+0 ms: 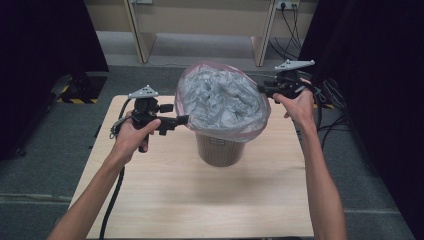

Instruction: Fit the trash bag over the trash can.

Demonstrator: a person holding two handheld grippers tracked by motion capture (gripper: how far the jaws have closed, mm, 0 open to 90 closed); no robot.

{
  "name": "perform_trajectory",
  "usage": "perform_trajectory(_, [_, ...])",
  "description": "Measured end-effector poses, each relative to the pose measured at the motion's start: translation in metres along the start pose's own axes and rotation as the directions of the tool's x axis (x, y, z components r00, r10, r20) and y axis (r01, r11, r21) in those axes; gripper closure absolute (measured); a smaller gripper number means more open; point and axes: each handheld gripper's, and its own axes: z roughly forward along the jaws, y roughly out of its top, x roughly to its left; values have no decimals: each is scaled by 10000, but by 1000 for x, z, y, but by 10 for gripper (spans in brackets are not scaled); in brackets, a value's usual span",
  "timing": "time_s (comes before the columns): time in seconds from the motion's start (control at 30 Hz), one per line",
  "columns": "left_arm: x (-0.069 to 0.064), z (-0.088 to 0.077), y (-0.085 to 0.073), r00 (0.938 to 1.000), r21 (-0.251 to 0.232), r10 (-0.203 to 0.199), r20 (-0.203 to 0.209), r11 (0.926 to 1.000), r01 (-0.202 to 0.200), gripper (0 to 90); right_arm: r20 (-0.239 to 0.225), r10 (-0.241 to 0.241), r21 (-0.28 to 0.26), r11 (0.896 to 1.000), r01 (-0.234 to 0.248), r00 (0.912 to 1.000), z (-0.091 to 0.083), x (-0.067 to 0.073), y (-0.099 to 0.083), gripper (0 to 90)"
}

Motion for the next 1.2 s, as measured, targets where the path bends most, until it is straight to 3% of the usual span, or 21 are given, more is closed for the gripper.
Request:
perform_trajectory(0.23, [0, 4, -10, 9999, 189, -75, 153, 9998, 72, 182, 50, -65, 36, 10000, 65, 10000, 4, -1, 0, 741])
perform_trajectory(0.4, [-1, 8, -15, 9996, 284, -96, 260, 9996, 89, 196, -239, 64, 22, 10000, -63, 9997, 7, -1, 0, 759])
perform_trajectory(0.5, [-2, 11, -16, 9991, 343, -51, 428, 9994, 36, 280, -316, 158, 81, 9998, -156, 9994, 9, -1, 1, 763])
perform_trajectory(0.6, [-6, 14, -18, 9973, 337, 343, 654, 9988, -365, 460, -472, 62, 211, 9998, -53, 9989, 13, -1, 0, 818])
perform_trajectory(0.83, [-4, 16, -26, 9953, -45, 626, 735, 9980, -624, 778, -507, -116, 298, 9995, 131, 9986, 18, -4, -6, 900])
perform_trajectory(0.9, [-3, 17, -30, 9940, -30, 739, 810, 9973, -739, 831, -390, -108, 462, 9989, 126, 9992, 22, -5, -8, 900])
perform_trajectory(0.97, [-2, 21, -34, 9929, 145, 1005, 632, 9947, -1016, 853, -388, -161, 619, 9979, 185, 9991, 28, -4, -12, 900])
perform_trajectory(1.2, [11, 33, -51, 9960, 566, 551, 699, 9966, -591, 862, -581, 193, 1044, 9945, -132, 9981, 51, -11, -31, 900])
